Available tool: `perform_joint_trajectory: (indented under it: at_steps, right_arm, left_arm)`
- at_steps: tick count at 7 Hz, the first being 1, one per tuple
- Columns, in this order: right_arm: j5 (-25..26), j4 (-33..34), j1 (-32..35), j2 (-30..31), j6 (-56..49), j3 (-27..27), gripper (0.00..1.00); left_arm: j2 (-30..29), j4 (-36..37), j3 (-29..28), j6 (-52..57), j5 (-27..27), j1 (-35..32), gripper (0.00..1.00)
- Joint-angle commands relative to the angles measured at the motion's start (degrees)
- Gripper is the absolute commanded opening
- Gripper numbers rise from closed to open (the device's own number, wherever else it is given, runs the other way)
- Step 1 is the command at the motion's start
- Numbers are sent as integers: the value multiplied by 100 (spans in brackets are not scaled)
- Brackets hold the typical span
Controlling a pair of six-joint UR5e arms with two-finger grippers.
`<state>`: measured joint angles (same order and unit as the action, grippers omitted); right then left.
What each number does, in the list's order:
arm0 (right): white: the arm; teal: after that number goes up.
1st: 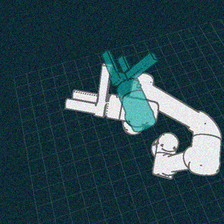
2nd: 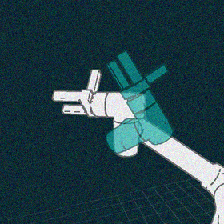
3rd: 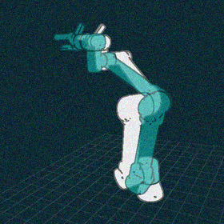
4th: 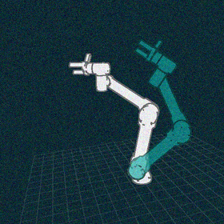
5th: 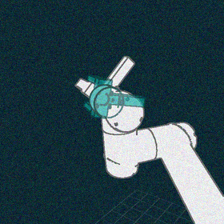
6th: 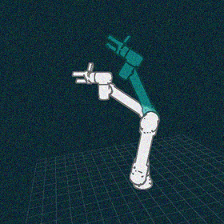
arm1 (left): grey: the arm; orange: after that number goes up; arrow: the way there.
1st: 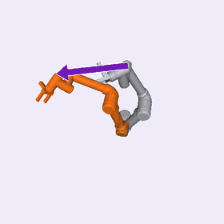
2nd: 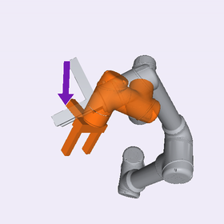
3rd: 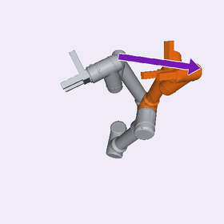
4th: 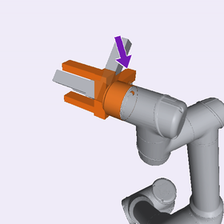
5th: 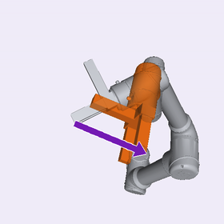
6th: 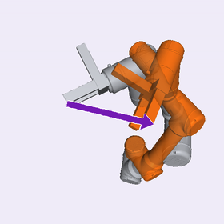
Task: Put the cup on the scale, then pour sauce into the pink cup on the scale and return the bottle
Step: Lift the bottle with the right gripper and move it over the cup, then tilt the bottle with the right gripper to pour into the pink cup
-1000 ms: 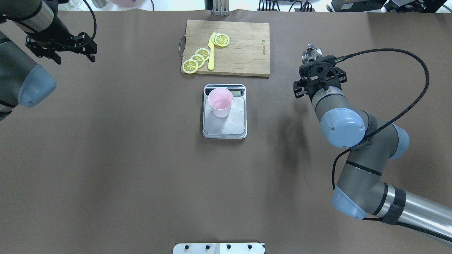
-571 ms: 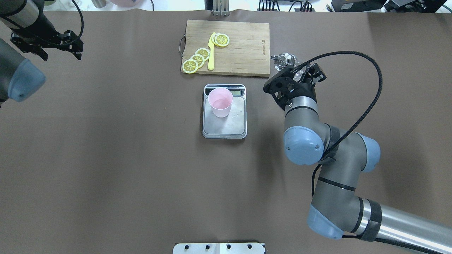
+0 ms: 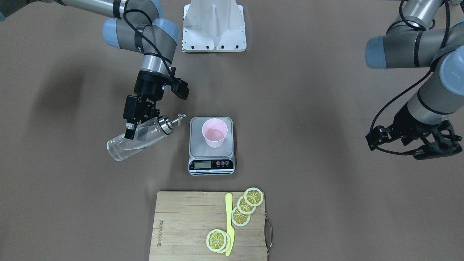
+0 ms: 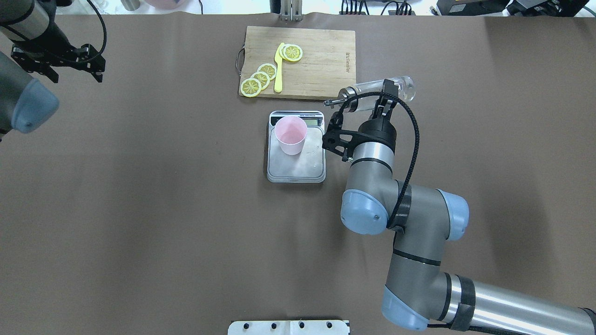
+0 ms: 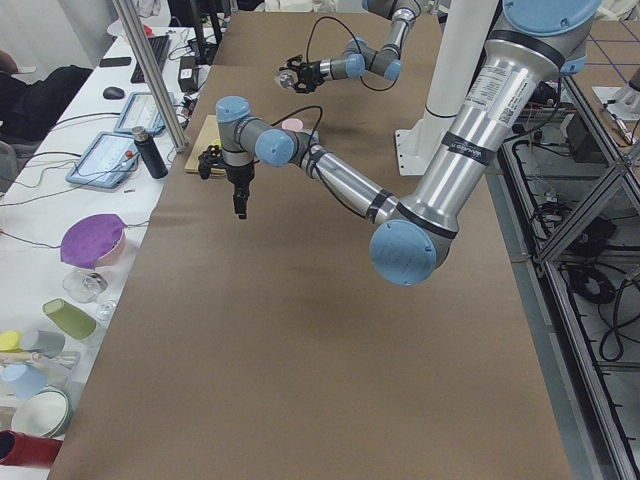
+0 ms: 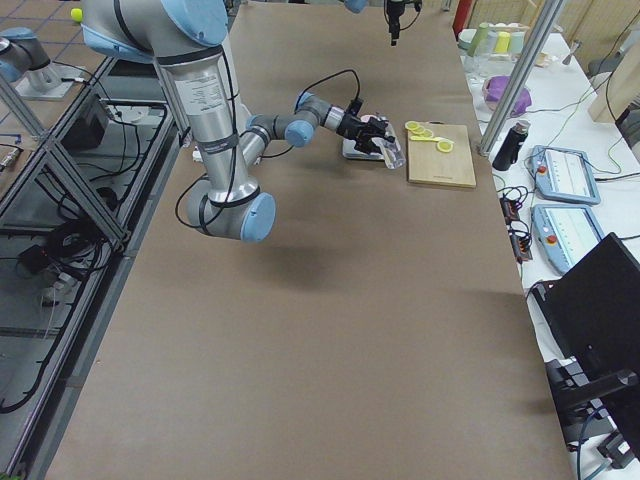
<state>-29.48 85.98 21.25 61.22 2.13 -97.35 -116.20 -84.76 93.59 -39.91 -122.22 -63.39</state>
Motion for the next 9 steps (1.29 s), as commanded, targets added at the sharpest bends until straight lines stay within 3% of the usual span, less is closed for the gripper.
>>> perform_joint_trajectory:
  at_steps: [1,5,9]
  right_arm:
    - [450,33,-94,-215,-301,321,0]
    - [1663,139,-262,-541,-301,1059,0]
    - [2059,113,-271,-497,-363,1121,0]
  left_arm:
    - [18,-93,-182,89,-3,-32,99]
    - [97,-393,-481,238,-29,-147,99]
    - [106,-621,-605,238,-47,-191,99]
